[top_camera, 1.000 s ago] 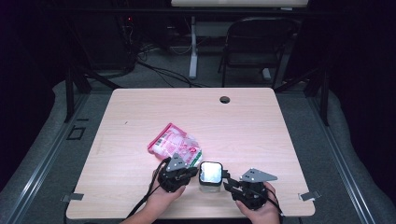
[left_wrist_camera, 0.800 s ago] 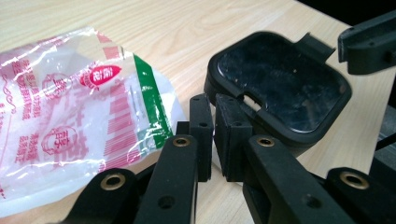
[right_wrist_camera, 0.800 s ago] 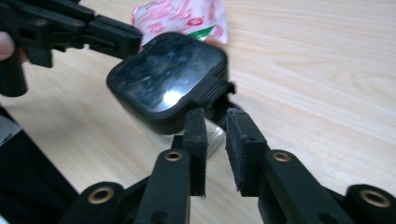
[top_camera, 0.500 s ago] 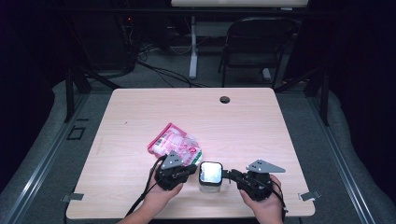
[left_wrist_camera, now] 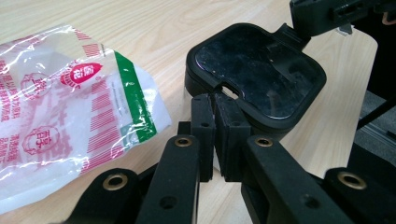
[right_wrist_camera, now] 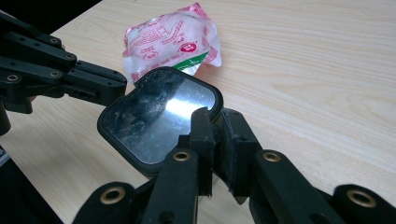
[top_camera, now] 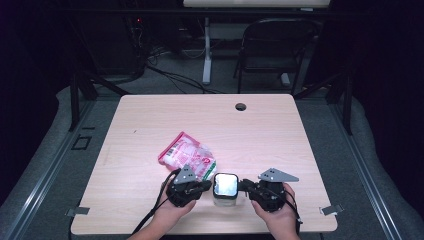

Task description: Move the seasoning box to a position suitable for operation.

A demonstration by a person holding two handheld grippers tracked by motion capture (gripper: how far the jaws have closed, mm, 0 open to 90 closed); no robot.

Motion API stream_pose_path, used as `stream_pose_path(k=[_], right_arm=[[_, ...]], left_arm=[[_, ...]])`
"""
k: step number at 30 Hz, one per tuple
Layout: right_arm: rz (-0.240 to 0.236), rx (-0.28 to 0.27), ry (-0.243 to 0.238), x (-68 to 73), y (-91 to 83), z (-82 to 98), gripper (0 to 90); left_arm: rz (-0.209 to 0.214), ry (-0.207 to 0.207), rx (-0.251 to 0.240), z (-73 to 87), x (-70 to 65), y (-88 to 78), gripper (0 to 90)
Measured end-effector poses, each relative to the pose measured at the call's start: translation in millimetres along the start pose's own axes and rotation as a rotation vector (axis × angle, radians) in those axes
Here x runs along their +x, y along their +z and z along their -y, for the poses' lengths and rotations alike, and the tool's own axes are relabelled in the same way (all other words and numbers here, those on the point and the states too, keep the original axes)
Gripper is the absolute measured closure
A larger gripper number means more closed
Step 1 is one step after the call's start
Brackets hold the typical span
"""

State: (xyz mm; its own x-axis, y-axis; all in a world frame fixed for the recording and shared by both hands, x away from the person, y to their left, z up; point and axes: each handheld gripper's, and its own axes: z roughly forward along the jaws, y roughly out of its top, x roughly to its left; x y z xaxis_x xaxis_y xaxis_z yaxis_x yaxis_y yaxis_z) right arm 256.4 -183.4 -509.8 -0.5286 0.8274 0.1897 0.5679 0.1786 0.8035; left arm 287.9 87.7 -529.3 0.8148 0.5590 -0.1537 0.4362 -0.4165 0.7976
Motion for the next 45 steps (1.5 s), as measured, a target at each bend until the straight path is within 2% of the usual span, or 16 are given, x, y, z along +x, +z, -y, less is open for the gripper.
stream_pose_path(k=[16, 40, 45], right_arm=[[-0.019, -0.023, 0.028, -2.7, 0.1, 3.5, 84.4], [-0.021, -0.041, 0.045, -2.9, -0.4, 6.4, 84.7], [-0.013, -0.047, 0.029, -2.2, -0.7, 7.5, 84.7]], left_arm=[[0.028, 0.017, 0.038, 3.5, -2.7, 1.8, 87.2], [0.031, 0.019, 0.015, 0.9, -4.4, -1.6, 89.9], [0.041, 0.021, 0.004, -1.0, -4.3, -3.2, 90.0]])
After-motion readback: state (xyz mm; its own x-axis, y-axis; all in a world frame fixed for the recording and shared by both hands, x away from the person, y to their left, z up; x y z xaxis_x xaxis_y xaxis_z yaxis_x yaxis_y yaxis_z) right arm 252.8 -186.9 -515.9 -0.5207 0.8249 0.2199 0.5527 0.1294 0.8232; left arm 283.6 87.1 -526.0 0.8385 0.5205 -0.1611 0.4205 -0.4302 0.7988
